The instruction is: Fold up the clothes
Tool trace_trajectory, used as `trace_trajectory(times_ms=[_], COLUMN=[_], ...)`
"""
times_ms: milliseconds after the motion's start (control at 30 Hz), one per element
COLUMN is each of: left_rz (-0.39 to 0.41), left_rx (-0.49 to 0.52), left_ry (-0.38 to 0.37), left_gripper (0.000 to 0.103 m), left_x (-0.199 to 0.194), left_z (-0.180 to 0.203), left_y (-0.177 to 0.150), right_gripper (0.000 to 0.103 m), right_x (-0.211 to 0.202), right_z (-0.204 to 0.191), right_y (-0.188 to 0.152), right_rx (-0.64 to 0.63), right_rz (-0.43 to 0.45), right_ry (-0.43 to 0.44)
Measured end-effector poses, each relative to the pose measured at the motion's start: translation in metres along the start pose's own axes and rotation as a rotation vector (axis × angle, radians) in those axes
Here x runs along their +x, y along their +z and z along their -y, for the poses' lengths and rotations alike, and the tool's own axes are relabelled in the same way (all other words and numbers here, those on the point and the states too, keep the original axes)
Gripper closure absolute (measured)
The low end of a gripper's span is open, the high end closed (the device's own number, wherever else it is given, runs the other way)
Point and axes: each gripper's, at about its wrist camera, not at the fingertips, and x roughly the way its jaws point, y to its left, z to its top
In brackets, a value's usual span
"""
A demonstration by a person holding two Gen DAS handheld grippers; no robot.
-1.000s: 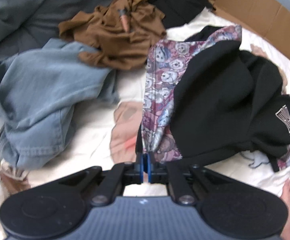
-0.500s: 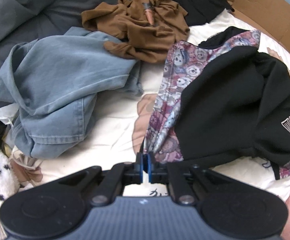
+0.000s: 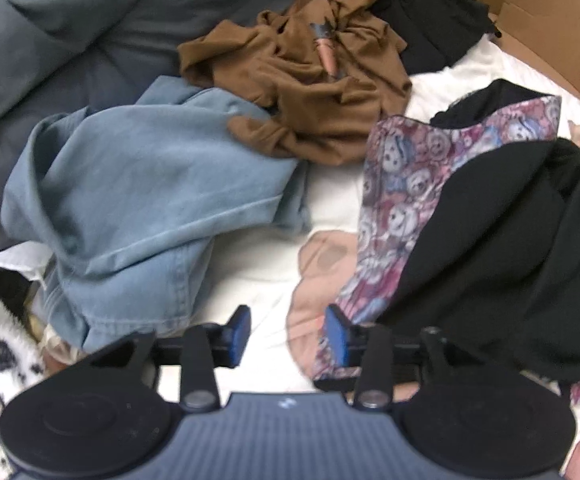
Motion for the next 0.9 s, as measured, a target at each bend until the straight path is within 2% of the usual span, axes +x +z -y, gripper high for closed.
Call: trace_trajectory(times_ms=[467,800,867,900], left_rz=[0.016,0.062,0.076,0.084], left_rx=[0.084,0.168,0.188,0.196], left_ry=[-0.059,-0.086,-0.088,-0.089], left_gripper=[0.047,0.046,0.043,0.038], left_x=[0.031,0.052,0.054,0.055], left_z=[0.052,0.109,0.116,0.119], left_y=[0.037,0.089,0.096,0.100], right_gripper=[0.043,0.043,0.043,0.043], right_x=[0.025,0.065,0.074,0.078], right_z=[0.000,-0.013,-0.017,-0.019], right_y=[0.006,0.004,0.002,0.002], right_rx=[0.009,-0.059,-0.077,-0.088], right_rz=[-0.024,-0.074,-0.087,-0.092], right_ry=[0.012,0.008,0.012,0.012])
